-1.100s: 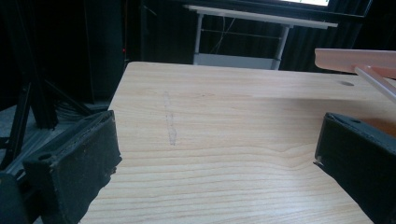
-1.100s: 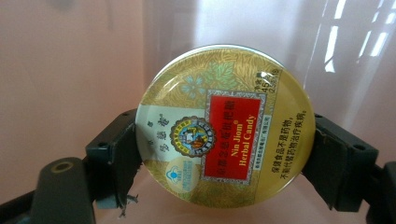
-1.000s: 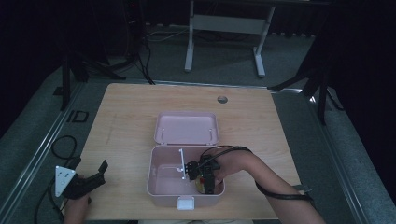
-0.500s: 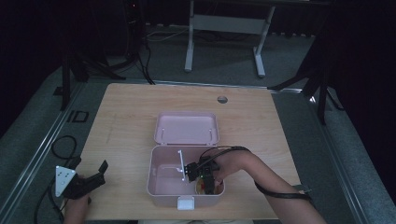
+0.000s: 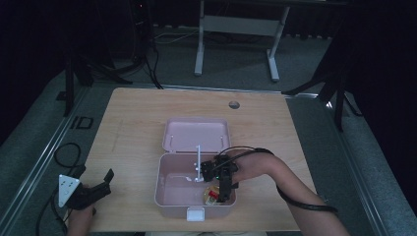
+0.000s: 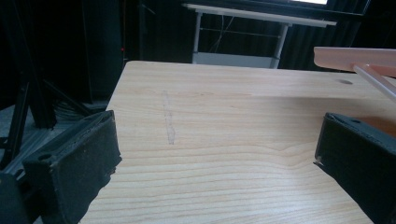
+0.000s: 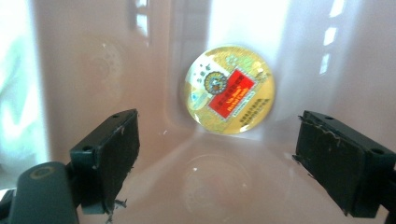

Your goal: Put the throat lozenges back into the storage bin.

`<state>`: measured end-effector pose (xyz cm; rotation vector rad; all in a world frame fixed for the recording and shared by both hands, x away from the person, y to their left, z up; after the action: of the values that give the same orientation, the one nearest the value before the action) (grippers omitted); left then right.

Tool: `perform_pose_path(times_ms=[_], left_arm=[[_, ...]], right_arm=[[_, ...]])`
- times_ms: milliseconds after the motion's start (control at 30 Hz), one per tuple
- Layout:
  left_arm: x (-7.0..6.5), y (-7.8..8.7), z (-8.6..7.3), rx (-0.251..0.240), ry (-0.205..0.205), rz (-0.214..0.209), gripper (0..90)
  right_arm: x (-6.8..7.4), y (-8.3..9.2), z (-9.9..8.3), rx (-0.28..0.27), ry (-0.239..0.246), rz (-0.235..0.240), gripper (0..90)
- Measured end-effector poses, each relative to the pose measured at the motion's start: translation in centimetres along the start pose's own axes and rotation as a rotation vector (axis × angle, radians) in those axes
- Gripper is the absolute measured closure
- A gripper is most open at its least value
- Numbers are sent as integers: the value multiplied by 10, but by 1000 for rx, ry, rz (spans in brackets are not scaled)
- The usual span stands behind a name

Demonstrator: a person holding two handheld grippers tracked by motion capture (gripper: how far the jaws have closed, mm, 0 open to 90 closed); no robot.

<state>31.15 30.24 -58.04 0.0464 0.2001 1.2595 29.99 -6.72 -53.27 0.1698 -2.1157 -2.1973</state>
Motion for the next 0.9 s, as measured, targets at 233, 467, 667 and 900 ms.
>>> perform_pose_path(times_ms=[233,467,667,900], left_arm=[[0,0,0,-2,2,2,3],[0,0,0,-3,0,3,3],[0,0,0,0,-1,4,3],[0,0,0,2,-3,4,3]], right_arm=[[-3,30,-7,-101,-29,-56,135],[-10,59,-30,-194,-95,-104,135],[-17,70,-57,-250,-149,-162,135],[-22,53,-87,-294,-236,-186,132]])
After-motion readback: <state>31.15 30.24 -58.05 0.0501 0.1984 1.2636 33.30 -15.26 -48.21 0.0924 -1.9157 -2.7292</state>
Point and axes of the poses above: each handheld gripper's, and its own axes: y roughly backward along the jaws, z roughly out of its top, x roughly to its left, the point moved 10 cm from there along -y, roughly forward along the jaws, and after that the axes turned 9 degrees about -z, right-handed, at the moved point
